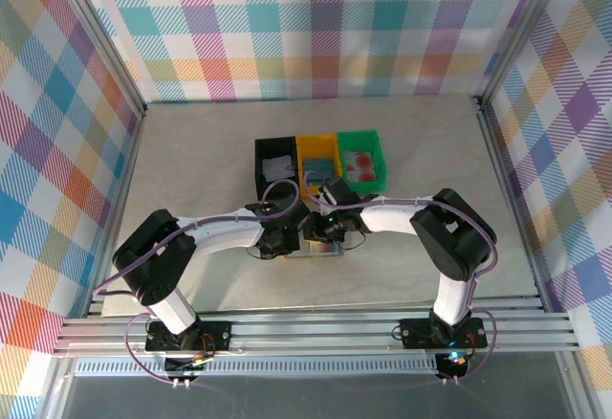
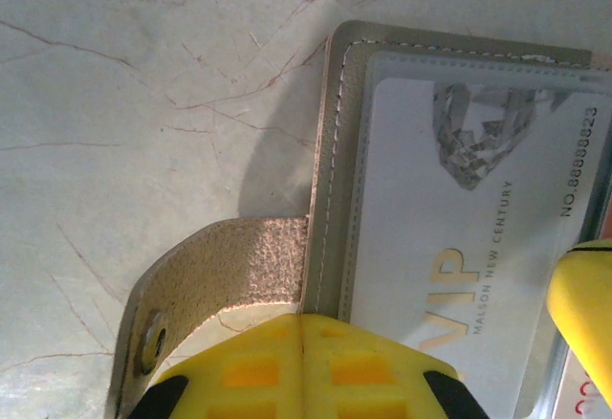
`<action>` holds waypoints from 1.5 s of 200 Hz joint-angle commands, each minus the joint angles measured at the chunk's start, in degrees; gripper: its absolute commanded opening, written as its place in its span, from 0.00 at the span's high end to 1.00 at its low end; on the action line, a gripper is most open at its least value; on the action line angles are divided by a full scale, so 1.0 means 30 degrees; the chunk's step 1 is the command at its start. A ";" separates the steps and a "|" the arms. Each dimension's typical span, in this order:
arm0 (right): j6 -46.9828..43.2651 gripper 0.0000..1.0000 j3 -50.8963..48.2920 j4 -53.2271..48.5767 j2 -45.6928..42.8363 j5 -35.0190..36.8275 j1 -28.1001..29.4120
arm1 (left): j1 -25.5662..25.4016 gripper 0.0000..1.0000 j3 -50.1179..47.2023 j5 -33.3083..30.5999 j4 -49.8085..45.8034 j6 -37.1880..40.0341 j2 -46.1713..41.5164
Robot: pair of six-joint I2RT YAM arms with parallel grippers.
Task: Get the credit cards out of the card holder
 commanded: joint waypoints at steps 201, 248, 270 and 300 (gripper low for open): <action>-0.1038 0.79 -0.0201 -0.1580 -0.1059 0.0675 -0.0404 | -0.0112 1.00 -0.1402 0.1377 0.1822 0.0262 0.2260; 0.0526 0.80 -0.0176 -0.2123 -0.2152 0.1023 -0.0543 | -0.0110 1.00 -0.1496 0.1400 0.2011 0.0297 0.2141; 0.0889 0.80 -0.0163 -0.1632 -0.2247 0.0681 -0.0545 | -0.0120 1.00 -0.1532 0.1431 0.2055 0.0318 0.2114; 0.1130 0.80 0.0079 -0.1070 -0.1652 -0.0008 -0.0493 | -0.0099 1.00 -0.1640 0.1365 0.2115 0.0295 0.1964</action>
